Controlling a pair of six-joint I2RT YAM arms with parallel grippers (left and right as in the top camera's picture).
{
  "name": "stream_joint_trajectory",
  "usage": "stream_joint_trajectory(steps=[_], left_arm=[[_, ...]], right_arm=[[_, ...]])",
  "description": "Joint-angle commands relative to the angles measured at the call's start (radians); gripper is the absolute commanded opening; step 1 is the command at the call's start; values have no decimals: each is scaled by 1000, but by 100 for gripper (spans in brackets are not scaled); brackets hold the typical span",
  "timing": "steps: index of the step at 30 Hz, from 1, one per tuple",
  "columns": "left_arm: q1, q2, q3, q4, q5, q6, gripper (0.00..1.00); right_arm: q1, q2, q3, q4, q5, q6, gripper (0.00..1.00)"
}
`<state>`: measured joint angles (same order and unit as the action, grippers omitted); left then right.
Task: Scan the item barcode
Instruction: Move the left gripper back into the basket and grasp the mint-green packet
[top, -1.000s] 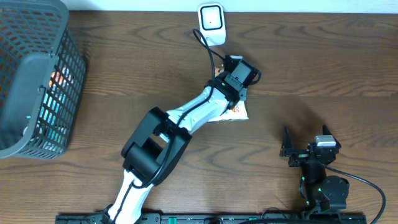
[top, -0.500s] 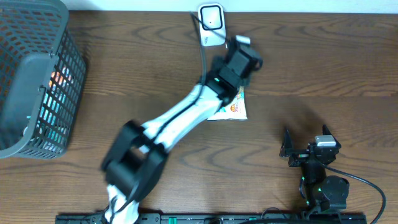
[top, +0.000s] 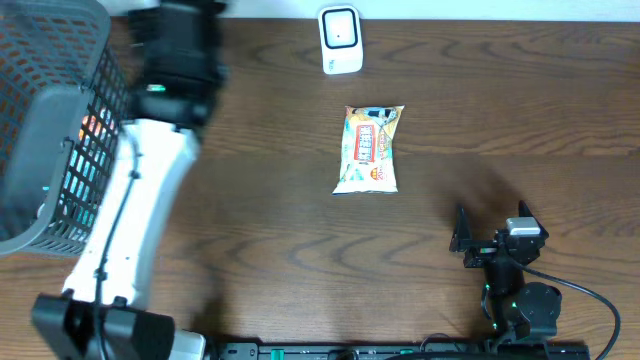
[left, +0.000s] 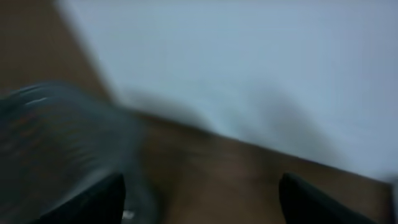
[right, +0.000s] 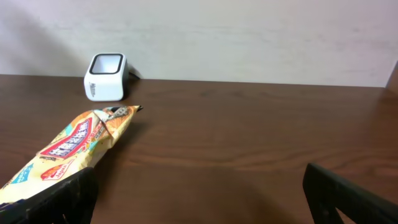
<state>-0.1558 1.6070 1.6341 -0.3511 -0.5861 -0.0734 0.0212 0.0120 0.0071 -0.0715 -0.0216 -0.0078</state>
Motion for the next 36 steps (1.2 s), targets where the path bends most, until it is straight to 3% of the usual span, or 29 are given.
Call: stream_joint_trajectory(steps=[1,9,15,19,26,29,31,36], left_arm=[[111,-79,3,-16,-6,17,77],[394,-131,2,-109,230,-110,78],[584,-51,0,-268,269,-124,78],[671,27,0,-364,282,-126,78],[760,143,-1,-444,533,-175,79],[777,194,-1,-478,560,-175,78],[782,230,-1,-501,560,-157,78],[782,300,-1,-517,560,51,79]], right_arm=[[-3,-6,-1,-5,8,10,99],[-3,-6,-1,-5,8,10,99],[-3,-6,-1,-5,8,10,99],[-3,-6,-1,-5,8,10,99],[-3,-6,-1,-5,8,10,99],[-3,-6,-1,-5,8,10,99],[-3,-6,-1,-5,8,10,99],[-3,-6,-1,-5,8,10,99]])
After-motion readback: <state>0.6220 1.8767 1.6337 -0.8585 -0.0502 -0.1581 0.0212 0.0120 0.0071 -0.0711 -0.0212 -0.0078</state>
